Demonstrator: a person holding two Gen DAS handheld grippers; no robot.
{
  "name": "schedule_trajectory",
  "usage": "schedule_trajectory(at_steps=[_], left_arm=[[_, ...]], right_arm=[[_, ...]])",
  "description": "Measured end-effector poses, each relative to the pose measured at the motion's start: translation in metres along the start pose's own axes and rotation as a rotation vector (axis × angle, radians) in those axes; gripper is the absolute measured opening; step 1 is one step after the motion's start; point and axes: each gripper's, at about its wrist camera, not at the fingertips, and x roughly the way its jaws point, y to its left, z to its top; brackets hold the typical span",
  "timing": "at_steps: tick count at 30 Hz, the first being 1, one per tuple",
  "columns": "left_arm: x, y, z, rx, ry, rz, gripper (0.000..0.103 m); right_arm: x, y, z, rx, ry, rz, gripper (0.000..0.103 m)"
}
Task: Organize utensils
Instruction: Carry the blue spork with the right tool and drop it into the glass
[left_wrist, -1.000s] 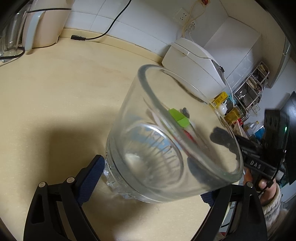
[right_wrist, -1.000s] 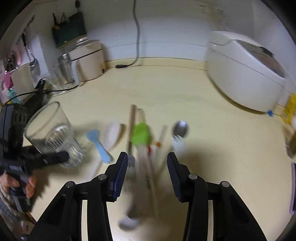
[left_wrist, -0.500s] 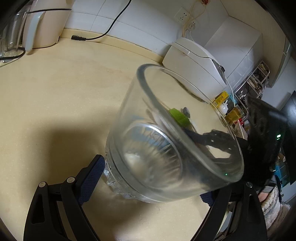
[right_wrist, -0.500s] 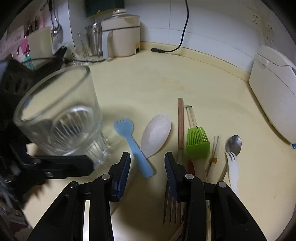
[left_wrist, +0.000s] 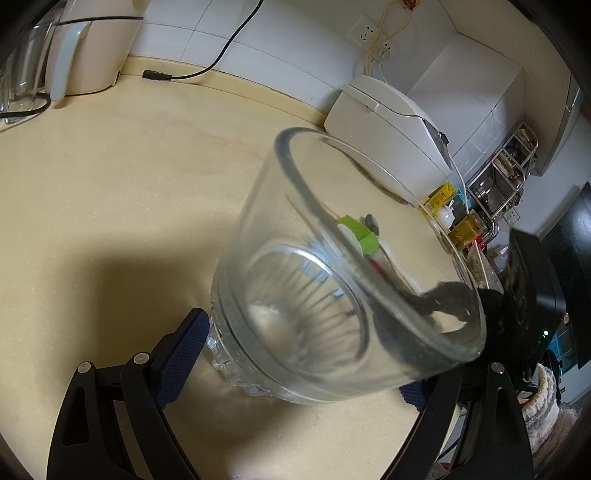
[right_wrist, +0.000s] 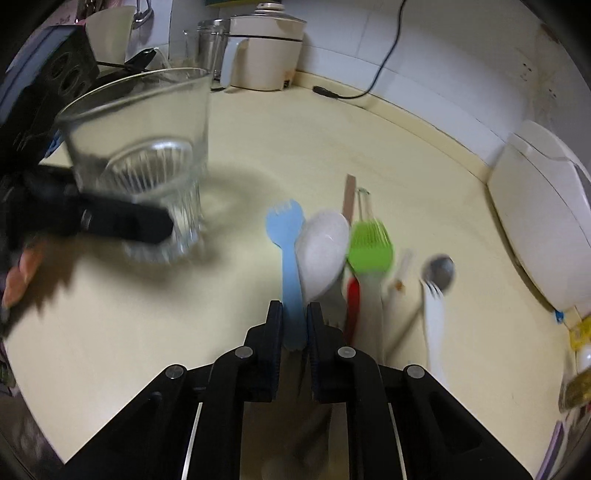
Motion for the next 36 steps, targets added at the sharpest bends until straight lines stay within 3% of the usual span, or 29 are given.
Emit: schedule_trajectory(at_steps=[8,13,17,19,24,32,36], left_arm=[[0.0,0.0,0.0,0.0,0.0,0.0,0.093],[0.0,0.0,0.0,0.0,0.0,0.0,0.093],[0.0,0.0,0.0,0.0,0.0,0.0,0.093],[0.0,0.0,0.0,0.0,0.0,-0.001,0.093],[0.0,0.0,0.0,-0.002,0.0,-0.003,0.093],[0.0,0.0,0.0,-0.002,0.0,-0.003,0.093],[0.0,0.0,0.0,-0.002,-0.001,-0.003,0.093]], right_arm=[[-0.026,-0.007,-0.031,0.027,0.025,0.054,0.013],[-0.054,-0.041,-0.042,0.264,-0.086,0.194,0.013],[-0.068,-0.071,-0.049,0.38,-0.132,0.073,0.018],[-0.067,-0.074,-0.046,0.378,-0.116,0.06,0.018],[-0.06,-0.063,-0.039,0.343,-0.103,0.149,0.018],[-0.026,-0.044,0.002,0.307,-0.095,0.216,0.019],[0.002,-0.035,0.016,0.281,-0.043,0.191,0.018]])
